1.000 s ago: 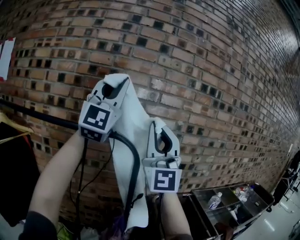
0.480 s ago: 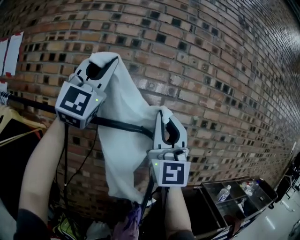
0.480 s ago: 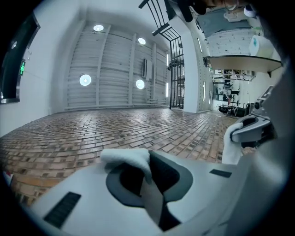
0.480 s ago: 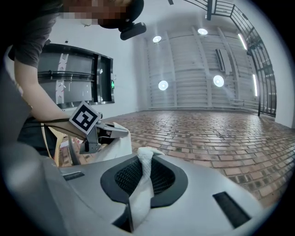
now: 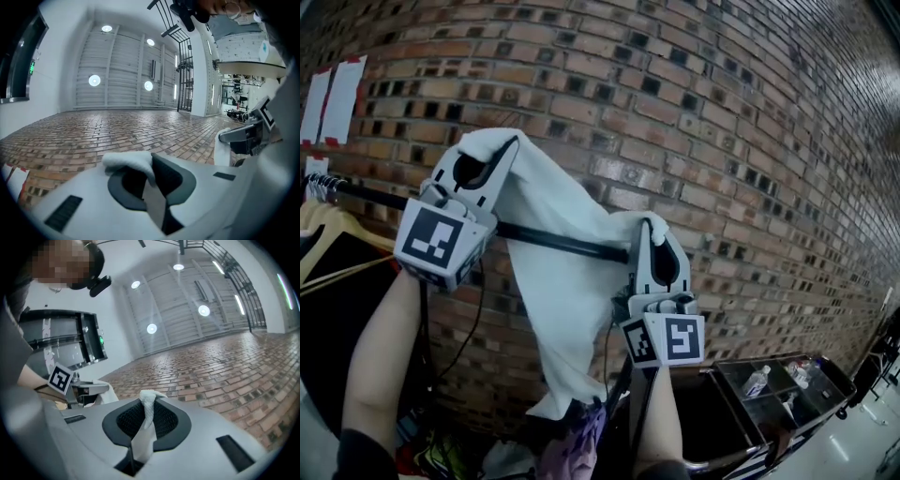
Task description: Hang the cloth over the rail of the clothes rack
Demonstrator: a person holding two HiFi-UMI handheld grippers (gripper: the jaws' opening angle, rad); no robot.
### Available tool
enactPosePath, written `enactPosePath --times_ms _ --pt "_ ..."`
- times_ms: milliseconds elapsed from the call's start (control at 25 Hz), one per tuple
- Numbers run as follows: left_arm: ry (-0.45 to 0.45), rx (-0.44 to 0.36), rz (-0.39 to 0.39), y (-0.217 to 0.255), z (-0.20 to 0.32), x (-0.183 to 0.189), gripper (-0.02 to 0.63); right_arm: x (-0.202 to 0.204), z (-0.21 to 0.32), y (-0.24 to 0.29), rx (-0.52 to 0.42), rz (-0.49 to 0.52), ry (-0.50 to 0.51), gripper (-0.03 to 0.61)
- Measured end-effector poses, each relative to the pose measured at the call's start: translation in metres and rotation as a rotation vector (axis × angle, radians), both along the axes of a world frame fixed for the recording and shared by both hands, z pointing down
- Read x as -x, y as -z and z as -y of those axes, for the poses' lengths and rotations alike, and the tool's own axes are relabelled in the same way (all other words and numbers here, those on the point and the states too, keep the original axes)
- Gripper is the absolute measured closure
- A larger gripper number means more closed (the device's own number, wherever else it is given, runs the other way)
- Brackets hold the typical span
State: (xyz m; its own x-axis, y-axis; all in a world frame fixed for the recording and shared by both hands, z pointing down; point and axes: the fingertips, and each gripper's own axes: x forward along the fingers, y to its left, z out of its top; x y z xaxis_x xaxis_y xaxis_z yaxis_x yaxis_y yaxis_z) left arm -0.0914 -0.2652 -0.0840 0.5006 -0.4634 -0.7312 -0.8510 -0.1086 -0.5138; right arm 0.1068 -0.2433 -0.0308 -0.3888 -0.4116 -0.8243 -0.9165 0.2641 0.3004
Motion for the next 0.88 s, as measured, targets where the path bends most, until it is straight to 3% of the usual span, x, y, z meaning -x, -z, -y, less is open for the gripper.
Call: enactPosePath --times_ms 200,400,760,880 --pt "0.017 0.012 -0.024 -0.030 -0.005 0.027 0.574 0.027 0.002 -0.018 0.022 -0.022 0.077 0.531" --pt "0.063 -0.025 -0.057 -0.066 -0.009 0.038 0.574 0.037 0.000 -0.044 -0.021 -0.005 0.142 0.531" --pt "0.024 -0.016 -0.117 -0.109 -0.007 0.034 0.574 0.020 0.019 -0.070 -0.014 0.004 0.184 0.531" --pt "0.051 -0.019 -0.123 -0.118 -0.007 0.042 0.574 0.012 0.024 -0.075 0.002 0.014 0.211 0.531"
